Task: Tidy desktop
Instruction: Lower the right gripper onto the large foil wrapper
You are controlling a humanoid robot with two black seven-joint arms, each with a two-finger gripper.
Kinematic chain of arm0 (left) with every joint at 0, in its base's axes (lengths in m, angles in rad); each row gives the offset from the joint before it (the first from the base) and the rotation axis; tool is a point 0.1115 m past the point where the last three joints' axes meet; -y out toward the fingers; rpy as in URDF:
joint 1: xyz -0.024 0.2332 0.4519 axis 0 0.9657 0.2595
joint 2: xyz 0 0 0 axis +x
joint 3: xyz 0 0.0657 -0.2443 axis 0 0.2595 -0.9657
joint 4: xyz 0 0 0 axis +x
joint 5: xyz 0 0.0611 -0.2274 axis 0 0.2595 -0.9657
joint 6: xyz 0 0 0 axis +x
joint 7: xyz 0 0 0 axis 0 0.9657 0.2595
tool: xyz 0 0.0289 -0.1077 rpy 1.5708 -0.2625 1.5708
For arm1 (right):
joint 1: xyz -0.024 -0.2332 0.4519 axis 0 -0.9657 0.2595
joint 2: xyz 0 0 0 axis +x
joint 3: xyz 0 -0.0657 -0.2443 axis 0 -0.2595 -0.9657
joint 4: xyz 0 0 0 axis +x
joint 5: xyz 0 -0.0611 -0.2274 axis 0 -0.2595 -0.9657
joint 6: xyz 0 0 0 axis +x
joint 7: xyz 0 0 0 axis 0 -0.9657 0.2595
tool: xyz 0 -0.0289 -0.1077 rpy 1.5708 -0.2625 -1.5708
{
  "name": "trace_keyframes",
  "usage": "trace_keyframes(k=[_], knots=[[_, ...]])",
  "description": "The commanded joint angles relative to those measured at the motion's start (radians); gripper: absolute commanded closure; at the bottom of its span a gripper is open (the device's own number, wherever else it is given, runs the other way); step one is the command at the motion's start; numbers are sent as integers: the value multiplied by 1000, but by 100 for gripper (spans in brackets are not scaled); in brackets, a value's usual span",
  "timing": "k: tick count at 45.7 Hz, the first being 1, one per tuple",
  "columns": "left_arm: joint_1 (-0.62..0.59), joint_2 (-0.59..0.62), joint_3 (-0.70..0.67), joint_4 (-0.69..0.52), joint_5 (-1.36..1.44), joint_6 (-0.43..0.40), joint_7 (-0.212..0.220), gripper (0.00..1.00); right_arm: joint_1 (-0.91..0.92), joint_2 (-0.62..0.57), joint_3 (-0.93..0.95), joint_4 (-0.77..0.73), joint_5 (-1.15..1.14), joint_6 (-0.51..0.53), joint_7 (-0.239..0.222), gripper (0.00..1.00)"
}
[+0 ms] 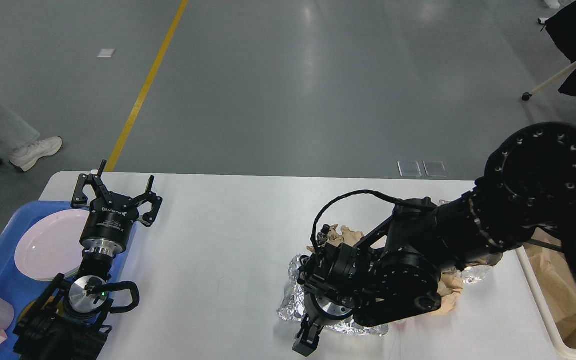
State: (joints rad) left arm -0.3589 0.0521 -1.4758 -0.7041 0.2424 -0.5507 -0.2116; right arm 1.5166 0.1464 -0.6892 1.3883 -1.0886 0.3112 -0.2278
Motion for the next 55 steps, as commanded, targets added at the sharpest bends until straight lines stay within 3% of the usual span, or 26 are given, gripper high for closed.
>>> trace_keyframes(k=[1,22,25,30,31,42,47,49,55], knots=[[0,0,0,0,0,0,0,3,-81,42,-16,-74,-2,-4,-2,0],[0,0,0,-1,0,0,1,4,-134,67,-113,-158,35,-3,-2,2],[0,0,0,-1,0,0,1,4,-138,67,-133,-160,35,-9,-2,14],[0,0,0,0,0,0,1,3,-141,67,-150,-160,39,-9,-1,53],[0,0,0,-1,0,0,1,4,-144,67,-150,-161,39,-9,-2,56],[0,0,0,-1,0,0,1,4,-193,65,-150,-192,41,-11,-2,65],[0,0,0,0,0,0,0,4,-205,67,-150,-201,47,-11,-2,85],[0,0,0,0,0,0,0,4,-205,67,-150,-203,59,-11,-2,100],[0,0,0,-1,0,0,0,4,-203,67,-151,-203,105,-12,-2,100]])
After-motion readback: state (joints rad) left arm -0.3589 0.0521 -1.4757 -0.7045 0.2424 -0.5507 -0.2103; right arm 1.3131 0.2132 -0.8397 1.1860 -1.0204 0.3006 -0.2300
